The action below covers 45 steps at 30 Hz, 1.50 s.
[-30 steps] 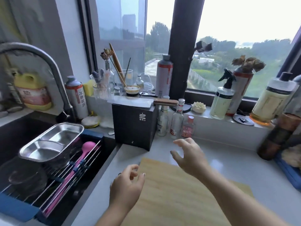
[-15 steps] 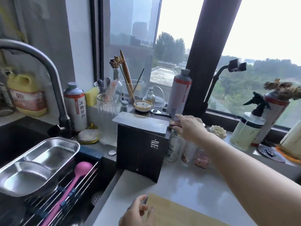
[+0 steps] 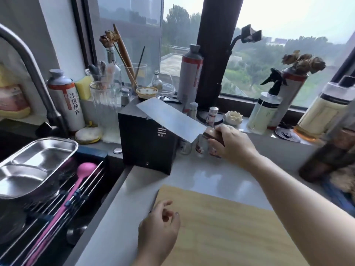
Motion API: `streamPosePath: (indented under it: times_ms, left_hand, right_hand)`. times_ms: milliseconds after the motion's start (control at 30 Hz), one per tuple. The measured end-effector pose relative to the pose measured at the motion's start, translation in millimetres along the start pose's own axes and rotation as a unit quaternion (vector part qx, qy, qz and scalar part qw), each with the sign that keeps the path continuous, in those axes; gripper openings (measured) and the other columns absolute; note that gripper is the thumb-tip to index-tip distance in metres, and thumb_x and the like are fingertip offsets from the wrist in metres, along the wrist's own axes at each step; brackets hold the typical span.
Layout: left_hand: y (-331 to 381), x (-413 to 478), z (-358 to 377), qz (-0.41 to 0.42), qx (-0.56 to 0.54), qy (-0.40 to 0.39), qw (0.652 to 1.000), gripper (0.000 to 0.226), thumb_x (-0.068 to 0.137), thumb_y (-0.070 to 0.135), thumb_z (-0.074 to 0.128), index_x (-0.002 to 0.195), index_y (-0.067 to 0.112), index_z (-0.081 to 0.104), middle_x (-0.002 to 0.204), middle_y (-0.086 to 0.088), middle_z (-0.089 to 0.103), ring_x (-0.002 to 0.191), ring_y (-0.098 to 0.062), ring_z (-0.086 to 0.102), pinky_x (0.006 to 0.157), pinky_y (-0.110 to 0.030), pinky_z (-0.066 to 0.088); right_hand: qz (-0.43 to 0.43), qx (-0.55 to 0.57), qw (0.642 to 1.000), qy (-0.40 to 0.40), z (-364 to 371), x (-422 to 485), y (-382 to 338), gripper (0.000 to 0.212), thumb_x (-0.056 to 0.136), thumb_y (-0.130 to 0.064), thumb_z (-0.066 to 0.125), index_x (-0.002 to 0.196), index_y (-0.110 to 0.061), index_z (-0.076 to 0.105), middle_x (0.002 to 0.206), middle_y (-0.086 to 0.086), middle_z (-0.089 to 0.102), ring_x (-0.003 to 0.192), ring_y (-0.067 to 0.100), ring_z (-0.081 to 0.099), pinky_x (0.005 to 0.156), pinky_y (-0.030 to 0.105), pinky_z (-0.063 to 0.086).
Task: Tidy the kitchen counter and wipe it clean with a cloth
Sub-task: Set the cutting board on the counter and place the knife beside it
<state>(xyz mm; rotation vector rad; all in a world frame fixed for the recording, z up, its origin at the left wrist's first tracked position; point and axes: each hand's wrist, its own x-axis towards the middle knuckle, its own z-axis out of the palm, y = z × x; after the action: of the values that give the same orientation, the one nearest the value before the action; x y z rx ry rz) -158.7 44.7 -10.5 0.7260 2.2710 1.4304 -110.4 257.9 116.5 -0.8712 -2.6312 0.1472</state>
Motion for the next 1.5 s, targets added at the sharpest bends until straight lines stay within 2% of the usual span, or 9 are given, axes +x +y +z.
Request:
streamPosePath:
  times_ms: [200,333,567,733,933,1233,1333,1433,1500]
  left_hand:
    - [2,-37,42,0.073,0.069,-0.107,0.989,0.039,0.076,0.033,0.062,0.114,0.033,0.052,0.099,0.013,0.060,0.101,-0.011,0.056,0.090,-0.029,0.044]
    - [8,-63,86,0.117,0.152,-0.170,0.966,0.052,0.076,0.040,0.061,0.124,0.031,0.045,0.120,0.000,0.056,0.115,-0.018,0.048,0.096,-0.027,0.037]
    - [18,-102,154,0.197,0.212,-0.203,0.935,0.057,0.075,0.040,0.063,0.128,0.029,0.045,0.138,-0.003,0.042,0.130,-0.019,0.035,0.107,-0.028,0.024]
    - [23,-119,174,0.209,0.212,-0.191,0.935,0.063,0.065,0.045,0.053,0.122,0.020,0.056,0.135,-0.010,0.049,0.131,-0.027,0.038,0.108,-0.039,0.025]
    - [23,-128,178,0.220,0.266,-0.172,0.923,0.069,0.062,0.051,0.047,0.124,0.022,0.053,0.140,-0.009,0.044,0.136,-0.027,0.031,0.111,-0.040,0.019]
    - [25,-128,180,0.214,0.294,-0.173,0.915,0.079,0.060,0.062,0.029,0.129,0.028,0.046,0.144,-0.004,0.038,0.138,-0.022,0.025,0.112,-0.036,0.014]
    - [29,-128,188,0.199,0.294,-0.183,0.917,0.071,0.067,0.057,0.039,0.132,0.029,0.041,0.146,-0.004,0.033,0.139,-0.021,0.021,0.113,-0.035,0.011]
    - [35,-132,201,0.206,0.284,-0.187,0.918,0.060,0.077,0.047,0.056,0.132,0.028,0.041,0.146,-0.004,0.033,0.139,-0.021,0.021,0.114,-0.037,0.011]
    - [40,-136,209,0.213,0.275,-0.194,0.917,0.059,0.077,0.045,0.058,0.131,0.028,0.042,0.145,-0.004,0.035,0.138,-0.021,0.023,0.113,-0.038,0.011]
  right_hand:
    - [0.195,0.084,0.975,0.063,-8,-179,68,0.021,0.083,-0.031,0.060,0.095,-0.014,0.058,0.088,0.005,0.061,0.084,0.031,0.057,0.065,0.034,0.037]
    - [0.383,0.066,0.919,0.070,-13,-288,113,0.024,0.082,-0.030,0.062,0.097,-0.011,0.060,0.080,0.006,0.055,0.077,0.032,0.055,0.062,0.036,0.037]
    - [0.578,0.024,0.811,0.088,-20,-396,159,0.035,0.083,-0.027,0.061,0.107,-0.002,0.058,0.106,0.024,0.056,0.102,0.039,0.055,0.081,0.043,0.044]
    - [0.601,0.008,0.795,0.082,-15,-419,173,0.038,0.083,-0.027,0.061,0.110,-0.001,0.056,0.109,0.024,0.055,0.104,0.039,0.054,0.082,0.041,0.043]
    - [0.599,0.003,0.797,0.083,3,-413,175,0.040,0.083,-0.027,0.062,0.113,-0.002,0.057,0.112,0.023,0.056,0.108,0.038,0.051,0.087,0.040,0.040]
    - [0.590,-0.018,0.804,0.071,16,-408,180,0.037,0.082,-0.027,0.063,0.111,-0.004,0.058,0.105,0.022,0.056,0.104,0.036,0.049,0.085,0.040,0.039]
    - [0.587,-0.039,0.806,0.067,21,-410,181,0.036,0.081,-0.027,0.065,0.107,-0.003,0.061,0.101,0.023,0.057,0.101,0.037,0.049,0.084,0.041,0.039]
    - [0.577,-0.052,0.807,0.112,24,-413,181,0.032,0.072,-0.023,0.074,0.094,0.000,0.067,0.090,0.026,0.061,0.094,0.041,0.052,0.079,0.043,0.041]
    - [0.577,-0.068,0.809,0.095,23,-415,182,0.034,0.072,-0.031,0.073,0.095,-0.007,0.068,0.094,0.021,0.063,0.096,0.038,0.050,0.079,0.041,0.040]
